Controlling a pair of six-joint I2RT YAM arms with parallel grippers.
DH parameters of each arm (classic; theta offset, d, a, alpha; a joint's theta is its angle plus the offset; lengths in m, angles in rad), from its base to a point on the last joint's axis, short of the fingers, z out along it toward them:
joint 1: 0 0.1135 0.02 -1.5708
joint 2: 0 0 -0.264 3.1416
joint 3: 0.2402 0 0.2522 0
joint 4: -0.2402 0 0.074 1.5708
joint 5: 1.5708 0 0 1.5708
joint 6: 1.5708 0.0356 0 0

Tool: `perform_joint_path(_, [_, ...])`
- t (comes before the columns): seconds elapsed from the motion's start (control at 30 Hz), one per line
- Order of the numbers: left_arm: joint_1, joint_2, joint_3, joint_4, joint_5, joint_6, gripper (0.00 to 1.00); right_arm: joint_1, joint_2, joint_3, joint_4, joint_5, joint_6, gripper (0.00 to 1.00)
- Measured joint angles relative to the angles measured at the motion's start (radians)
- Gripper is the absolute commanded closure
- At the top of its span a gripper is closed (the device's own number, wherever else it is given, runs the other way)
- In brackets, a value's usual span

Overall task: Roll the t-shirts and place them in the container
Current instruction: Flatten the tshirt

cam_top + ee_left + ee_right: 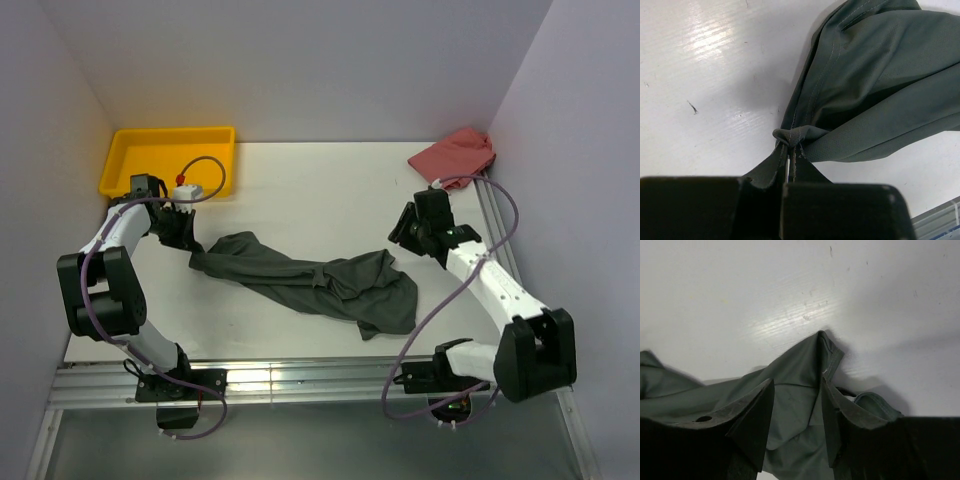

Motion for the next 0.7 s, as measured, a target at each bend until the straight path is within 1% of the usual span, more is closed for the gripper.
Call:
perform_joint_path(0.13, [0.000,0.000,0.000,0.008,0.000,0.000,1.00,0.015,-0.119,-0.040,0.007,0.002,0.038,0.52])
perform_joint_path(0.23, [0.000,0.000,0.000,0.011,0.000,0.000,1.00,0.053,-0.147,-0.068,0.029,0.002,0.070,0.53])
perform_joint_path(0.33, [0.000,0.000,0.000,0.012,0.001,0.000,1.00,0.097,-0.094,-0.083,0.046,0.001,0.098,0.54])
perform_joint_path(0.47, [0.000,0.000,0.000,0.013,0.000,0.000,1.00,0.141,0.034,-0.087,0.082,0.003,0.126,0.54])
perform_joint_path(0.53, [0.000,0.000,0.000,0.013,0.000,0.000,1.00,0.147,0.084,-0.095,0.096,0.010,0.137,0.54])
perform_joint_path(0.7, [0.000,0.000,0.000,0.013,0.000,0.000,1.00,0.148,0.143,-0.116,0.109,0.031,0.148,0.52])
